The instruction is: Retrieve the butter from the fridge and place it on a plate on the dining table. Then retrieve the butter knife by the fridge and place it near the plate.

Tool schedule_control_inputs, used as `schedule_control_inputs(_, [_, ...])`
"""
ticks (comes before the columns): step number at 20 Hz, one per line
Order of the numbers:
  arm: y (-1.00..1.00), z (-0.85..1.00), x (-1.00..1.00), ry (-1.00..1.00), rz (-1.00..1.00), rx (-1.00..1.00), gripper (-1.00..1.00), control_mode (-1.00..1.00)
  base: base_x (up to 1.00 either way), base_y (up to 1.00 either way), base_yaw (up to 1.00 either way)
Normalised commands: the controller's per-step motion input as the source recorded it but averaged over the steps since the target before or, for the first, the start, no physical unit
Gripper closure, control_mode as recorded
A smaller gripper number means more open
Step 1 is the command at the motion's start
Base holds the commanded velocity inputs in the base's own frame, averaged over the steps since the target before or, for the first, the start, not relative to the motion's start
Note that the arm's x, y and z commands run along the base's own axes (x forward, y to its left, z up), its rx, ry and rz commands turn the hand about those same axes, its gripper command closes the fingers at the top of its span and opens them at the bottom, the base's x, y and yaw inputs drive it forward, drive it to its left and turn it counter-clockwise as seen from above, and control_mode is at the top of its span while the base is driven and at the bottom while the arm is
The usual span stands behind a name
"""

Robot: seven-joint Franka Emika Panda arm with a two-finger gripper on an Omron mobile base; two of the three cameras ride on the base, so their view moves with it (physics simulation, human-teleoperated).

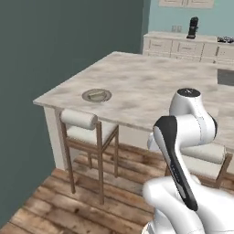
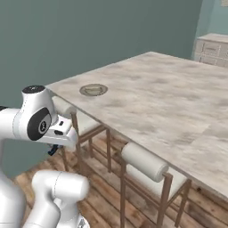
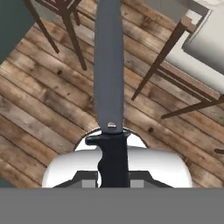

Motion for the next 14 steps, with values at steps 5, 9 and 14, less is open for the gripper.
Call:
schedule_control_inputs(5, [0.00, 0.00, 0.00, 0.00, 0.00, 0.00, 1.00, 1.00, 1.00, 0.79, -0.56])
schedule_control_inputs(9, [0.00, 0.00, 0.00, 0.00, 0.00, 0.00, 1.00, 1.00, 0.97, 0.57, -0.50])
schedule_control_inputs(14, [0.00, 0.00, 0.00, 0.00, 0.00, 0.00, 1.00, 1.00, 0.73, 0.46, -0.41])
